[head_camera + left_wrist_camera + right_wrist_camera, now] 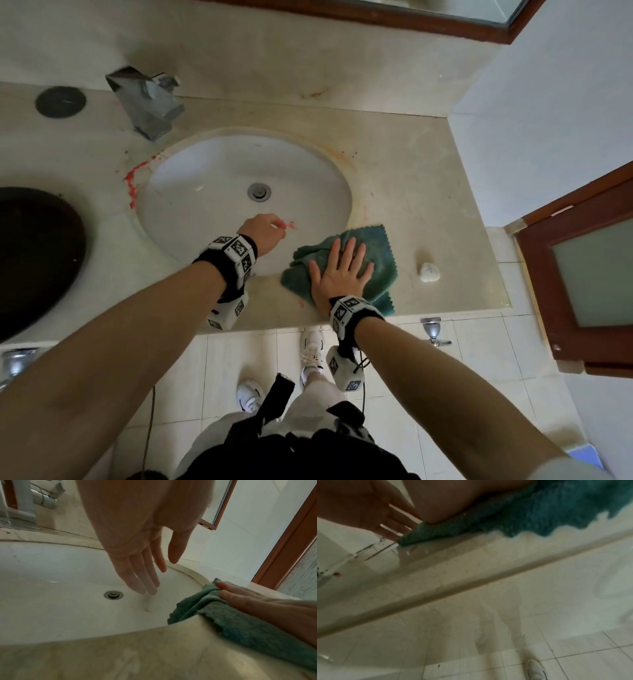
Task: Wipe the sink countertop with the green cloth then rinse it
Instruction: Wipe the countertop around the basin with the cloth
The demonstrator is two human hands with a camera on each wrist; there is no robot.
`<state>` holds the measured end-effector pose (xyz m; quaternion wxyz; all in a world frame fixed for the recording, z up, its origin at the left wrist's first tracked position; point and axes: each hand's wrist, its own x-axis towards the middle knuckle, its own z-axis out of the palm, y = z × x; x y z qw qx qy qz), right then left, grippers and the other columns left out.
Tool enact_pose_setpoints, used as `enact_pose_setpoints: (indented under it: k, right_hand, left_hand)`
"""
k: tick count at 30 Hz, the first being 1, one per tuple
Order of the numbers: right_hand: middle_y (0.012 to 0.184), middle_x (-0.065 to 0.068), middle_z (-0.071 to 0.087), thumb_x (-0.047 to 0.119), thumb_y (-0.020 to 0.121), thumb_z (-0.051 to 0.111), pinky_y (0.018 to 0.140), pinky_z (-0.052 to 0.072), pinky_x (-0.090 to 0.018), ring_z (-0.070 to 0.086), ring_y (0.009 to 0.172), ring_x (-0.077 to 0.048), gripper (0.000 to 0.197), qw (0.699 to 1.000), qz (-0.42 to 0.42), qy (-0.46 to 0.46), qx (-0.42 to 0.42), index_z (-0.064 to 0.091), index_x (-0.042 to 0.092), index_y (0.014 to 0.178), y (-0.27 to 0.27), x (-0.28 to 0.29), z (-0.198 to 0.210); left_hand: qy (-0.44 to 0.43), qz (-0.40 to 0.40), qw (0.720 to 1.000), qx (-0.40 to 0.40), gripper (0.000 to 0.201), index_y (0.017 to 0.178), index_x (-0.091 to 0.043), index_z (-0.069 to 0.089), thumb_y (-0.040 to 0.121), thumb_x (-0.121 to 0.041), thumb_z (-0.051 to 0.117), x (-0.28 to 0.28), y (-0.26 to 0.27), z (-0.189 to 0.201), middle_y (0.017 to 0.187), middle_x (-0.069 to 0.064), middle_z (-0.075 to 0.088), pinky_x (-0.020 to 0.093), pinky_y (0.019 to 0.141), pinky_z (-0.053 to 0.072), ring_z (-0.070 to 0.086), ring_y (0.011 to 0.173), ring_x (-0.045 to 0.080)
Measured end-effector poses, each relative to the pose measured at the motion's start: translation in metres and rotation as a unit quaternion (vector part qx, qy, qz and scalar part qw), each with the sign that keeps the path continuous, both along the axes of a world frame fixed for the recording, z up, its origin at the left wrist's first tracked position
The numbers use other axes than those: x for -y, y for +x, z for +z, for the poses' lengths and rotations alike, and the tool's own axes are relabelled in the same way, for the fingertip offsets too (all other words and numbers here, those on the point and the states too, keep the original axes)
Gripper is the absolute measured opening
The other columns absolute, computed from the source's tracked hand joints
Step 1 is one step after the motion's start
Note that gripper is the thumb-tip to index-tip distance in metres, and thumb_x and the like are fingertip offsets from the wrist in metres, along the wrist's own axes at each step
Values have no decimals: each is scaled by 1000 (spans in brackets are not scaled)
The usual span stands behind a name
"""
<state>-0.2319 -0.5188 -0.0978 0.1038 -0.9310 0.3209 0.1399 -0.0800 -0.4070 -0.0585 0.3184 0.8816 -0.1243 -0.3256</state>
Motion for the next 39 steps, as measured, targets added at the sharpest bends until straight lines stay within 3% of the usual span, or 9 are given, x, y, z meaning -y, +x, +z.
enact_pose_setpoints:
  k: [9,15,20,25,31,33,36,38,39]
  right_hand:
    - [163,-7,-9,49,99,8,121,0,-48,-10,149,-26,65,996,88,-21,17,-3,16,154,14,36,-2]
    - [162,-8,-10,44,101,8,122,3,-42,-9,150,-23,63,988,149,-27,15,-1,13,154,50,91,-2]
    - [162,-8,-11,45,101,10,122,2,-42,-10,150,-22,63,983,180,-33,3,-6,14,154,91,139,-5]
    - [162,-8,-10,46,101,11,122,2,-40,-9,150,-22,65,981,188,-41,-8,-6,12,154,123,166,-3]
    - [162,-8,-11,45,101,13,122,1,-40,-9,150,-23,65,983,178,-36,-13,-5,12,154,125,164,2]
    - [162,-8,-11,43,102,15,122,0,-40,-9,150,-23,65,985,167,-32,-13,-4,11,154,119,158,3]
    - [162,-9,-12,44,102,14,122,-1,-41,-12,149,-24,65,989,148,-18,-19,-6,11,154,100,145,3]
    - [162,-8,-15,45,101,12,122,-2,-41,-14,149,-24,65,991,129,-8,-24,-7,11,154,83,132,3]
    - [161,-8,-15,45,101,12,122,-3,-42,-14,149,-24,65,993,119,-3,-24,-8,11,153,75,125,4]
  left_hand:
    - [8,6,1000,-16,11,96,-29,62,87,-27,56,18,15,1,113,7,69,39,96,50,65,105,28]
    - [9,19,999,-36,11,98,-27,61,90,-24,54,49,40,-1,92,-1,67,37,94,50,66,100,24]
    - [18,29,997,-64,13,103,-24,61,91,-24,53,69,61,-7,115,7,65,43,96,50,64,103,29]
    - [34,38,996,-75,12,101,-27,61,91,-27,53,78,77,-9,113,9,67,44,92,53,66,99,28]
    - [46,3,998,-51,34,129,-22,54,96,-30,49,81,73,2,134,6,55,37,95,47,59,110,28]
    - [36,-10,998,-41,37,132,-22,51,97,-31,48,80,67,5,142,7,49,29,88,44,60,114,28]
    - [26,-31,998,-42,39,136,-20,48,99,-30,47,77,61,8,136,12,54,22,65,41,60,113,28]
    - [25,-40,998,-39,40,137,-19,47,98,-31,47,74,57,10,130,15,58,14,63,36,60,113,28]
    - [27,-42,998,-37,41,137,-19,46,98,-32,47,72,56,11,129,16,60,17,63,37,60,113,28]
